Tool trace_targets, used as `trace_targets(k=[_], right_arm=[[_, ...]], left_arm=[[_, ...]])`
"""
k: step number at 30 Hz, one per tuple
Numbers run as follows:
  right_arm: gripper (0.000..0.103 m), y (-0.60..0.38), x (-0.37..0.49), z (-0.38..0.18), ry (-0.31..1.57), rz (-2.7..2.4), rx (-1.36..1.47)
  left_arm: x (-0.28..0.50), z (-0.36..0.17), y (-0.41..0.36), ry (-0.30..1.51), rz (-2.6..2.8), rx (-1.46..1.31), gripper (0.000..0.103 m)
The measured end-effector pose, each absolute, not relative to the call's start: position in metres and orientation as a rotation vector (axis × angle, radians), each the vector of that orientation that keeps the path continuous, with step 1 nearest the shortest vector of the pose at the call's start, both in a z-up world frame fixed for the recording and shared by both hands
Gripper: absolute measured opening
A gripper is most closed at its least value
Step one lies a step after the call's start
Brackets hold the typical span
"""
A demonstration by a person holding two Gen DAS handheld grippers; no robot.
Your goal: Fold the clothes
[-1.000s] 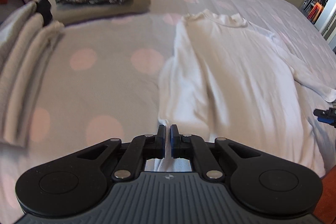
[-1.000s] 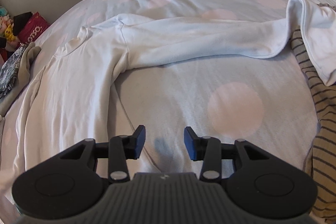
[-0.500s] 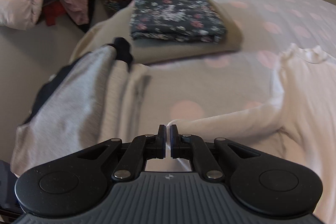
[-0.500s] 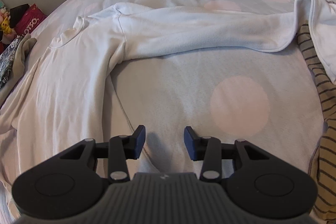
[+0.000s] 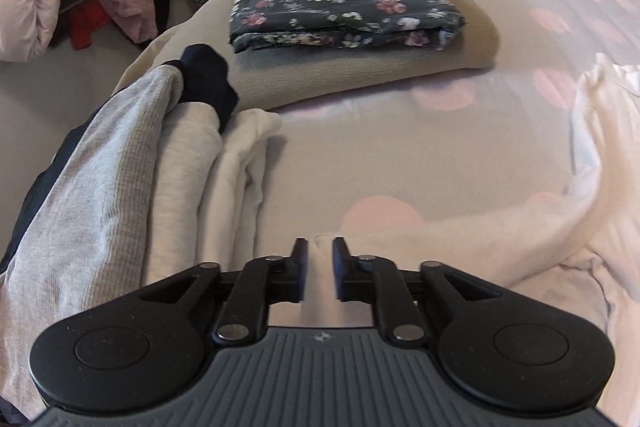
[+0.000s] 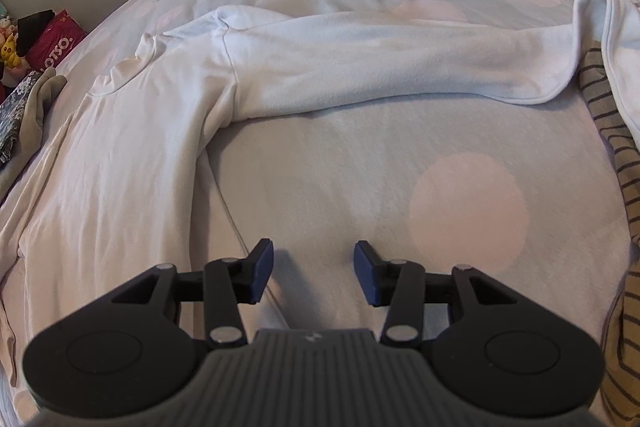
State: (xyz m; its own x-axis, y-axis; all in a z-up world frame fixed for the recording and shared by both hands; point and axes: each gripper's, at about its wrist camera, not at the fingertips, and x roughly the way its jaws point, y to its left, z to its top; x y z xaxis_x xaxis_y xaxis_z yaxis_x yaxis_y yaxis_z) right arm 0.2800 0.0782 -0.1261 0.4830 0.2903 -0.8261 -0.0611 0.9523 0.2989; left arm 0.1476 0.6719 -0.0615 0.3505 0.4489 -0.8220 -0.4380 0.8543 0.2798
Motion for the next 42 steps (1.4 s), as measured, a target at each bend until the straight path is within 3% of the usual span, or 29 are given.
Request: trace_targets(k=[7,12,19,20,24,26,31,42], right_arm=[[0.05,0.075,0.277,-0.122,1.04,0.217,0.265],[0.05,0.071,0.274,-0.119,1.03,0.206,0.283],[0.051,0.071,0.271,-0.116,1.014,0.211,0.276],[0.051,0.07,0.27,-0.116,1.014,0.21,0.277],[0.051,0.07,0.269,-0.115,1.011,0.205,0.279],[0.051,0.069,0.268,-0.114,1.007,0.205,0.278],[0.051,0.069,0.267,-0.112,1.002,0.209,0.272],[0.051,0.067,0.264,-0.111,0.999,0.213,0.278]], left_arm=[[0.122,-0.055,0.618,1.073,0.419,0.05,0.02],[0.097,-0.063,0.583,1.12,0.294,0.0,0.047],[0.084,-0.108,0.551,1.278,0.236,0.005,0.052],[0.084,-0.114,0.551,1.296,0.241,-0.002,0.048],[0.079,-0.125,0.565,1.297,0.292,-0.05,0.014],[0.076,-0.118,0.571,1.28,0.317,-0.071,0.004],[0.074,-0.065,0.566,1.175,0.302,-0.074,0.004],[0.094,0.126,0.575,0.871,0.361,0.043,0.003]])
